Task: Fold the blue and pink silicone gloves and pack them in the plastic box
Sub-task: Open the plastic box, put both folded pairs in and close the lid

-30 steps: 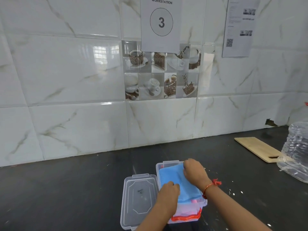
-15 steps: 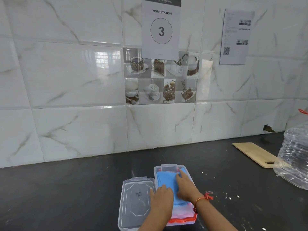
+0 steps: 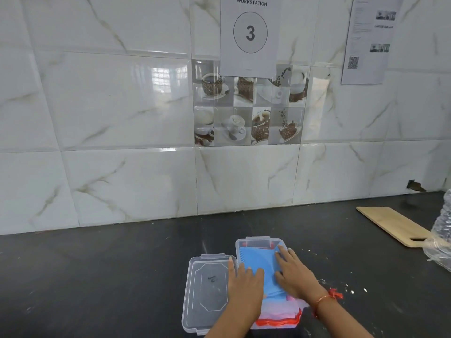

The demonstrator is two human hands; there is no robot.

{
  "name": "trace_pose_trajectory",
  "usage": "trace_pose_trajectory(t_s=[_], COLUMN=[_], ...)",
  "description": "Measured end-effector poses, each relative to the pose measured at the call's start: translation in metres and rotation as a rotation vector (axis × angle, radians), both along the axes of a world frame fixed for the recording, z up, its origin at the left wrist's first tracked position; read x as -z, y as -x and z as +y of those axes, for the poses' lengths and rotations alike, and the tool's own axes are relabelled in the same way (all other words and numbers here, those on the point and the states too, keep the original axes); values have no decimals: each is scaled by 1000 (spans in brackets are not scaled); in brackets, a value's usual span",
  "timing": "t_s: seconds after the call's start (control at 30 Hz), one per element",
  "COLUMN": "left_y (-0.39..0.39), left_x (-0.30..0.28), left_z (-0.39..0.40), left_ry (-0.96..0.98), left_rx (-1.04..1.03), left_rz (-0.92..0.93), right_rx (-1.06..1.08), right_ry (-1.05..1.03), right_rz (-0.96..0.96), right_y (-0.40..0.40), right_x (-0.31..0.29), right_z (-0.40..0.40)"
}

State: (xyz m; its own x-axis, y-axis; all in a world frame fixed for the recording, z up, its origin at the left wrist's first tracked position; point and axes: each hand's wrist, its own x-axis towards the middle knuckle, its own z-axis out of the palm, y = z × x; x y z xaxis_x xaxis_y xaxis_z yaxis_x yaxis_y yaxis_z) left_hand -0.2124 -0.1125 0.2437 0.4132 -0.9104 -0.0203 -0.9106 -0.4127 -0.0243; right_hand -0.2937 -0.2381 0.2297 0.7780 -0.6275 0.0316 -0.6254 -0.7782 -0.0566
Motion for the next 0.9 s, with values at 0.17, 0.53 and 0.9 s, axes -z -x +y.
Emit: trace_pose_trajectory(t_s=[0.17,0.53,0.9], left_y=[1,-48,-131], left_x=[4,-24,-7], left_z=[-1,14,95], left_ry=[63,319,308], left_rx=[46,-104,-474], left_rz=[107,351,493], right_rx=[-14,-46,-148], right_ry=[-45,71,-249], right_rz=[4,-512,169], right_y=[7,-35,-105], right_x=[-8,-40,42], right_z=[0,61,178])
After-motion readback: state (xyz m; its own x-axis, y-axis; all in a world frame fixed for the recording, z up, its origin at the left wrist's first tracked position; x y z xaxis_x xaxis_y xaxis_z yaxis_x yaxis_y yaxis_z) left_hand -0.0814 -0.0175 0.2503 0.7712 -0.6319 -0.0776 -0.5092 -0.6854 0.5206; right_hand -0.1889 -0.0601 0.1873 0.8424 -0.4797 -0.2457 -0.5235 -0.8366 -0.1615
